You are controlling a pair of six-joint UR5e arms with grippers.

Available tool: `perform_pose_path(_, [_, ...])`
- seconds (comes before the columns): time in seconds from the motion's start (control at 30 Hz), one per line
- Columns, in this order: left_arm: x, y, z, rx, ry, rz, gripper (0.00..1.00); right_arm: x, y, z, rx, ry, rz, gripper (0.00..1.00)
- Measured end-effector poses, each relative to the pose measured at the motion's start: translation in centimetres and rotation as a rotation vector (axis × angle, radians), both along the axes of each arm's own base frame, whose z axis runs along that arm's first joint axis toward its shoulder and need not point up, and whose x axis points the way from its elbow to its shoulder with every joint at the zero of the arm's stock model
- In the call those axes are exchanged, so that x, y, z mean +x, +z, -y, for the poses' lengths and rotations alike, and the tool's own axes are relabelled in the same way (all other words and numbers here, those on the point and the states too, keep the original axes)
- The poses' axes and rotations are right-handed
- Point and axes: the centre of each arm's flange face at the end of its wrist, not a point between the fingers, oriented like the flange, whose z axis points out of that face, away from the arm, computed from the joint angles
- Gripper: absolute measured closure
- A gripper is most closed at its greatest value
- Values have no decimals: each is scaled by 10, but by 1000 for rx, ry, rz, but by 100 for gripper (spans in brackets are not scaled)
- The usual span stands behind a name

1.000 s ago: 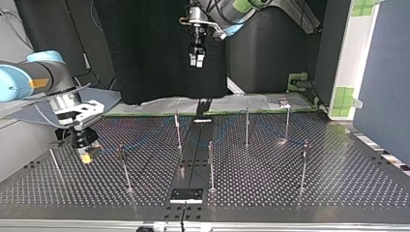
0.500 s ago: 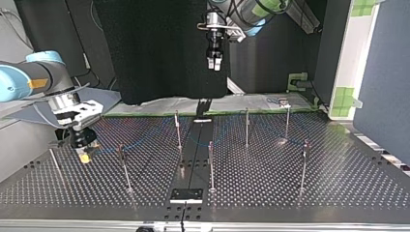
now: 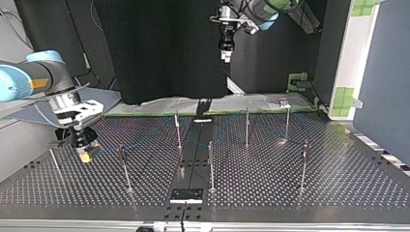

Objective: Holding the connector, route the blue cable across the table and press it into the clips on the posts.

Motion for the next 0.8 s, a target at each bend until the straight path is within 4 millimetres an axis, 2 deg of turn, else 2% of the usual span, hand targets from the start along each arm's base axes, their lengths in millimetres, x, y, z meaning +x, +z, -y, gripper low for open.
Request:
perform_pose_path(0.2, [-12,-6,-9,56,-12,-40,0,0,0,0,-1,0,-3,100])
perform_pose_path(0.8, [-13,-7,-10,62,-13,-44,0,0,0,0,-1,0,-4,100])
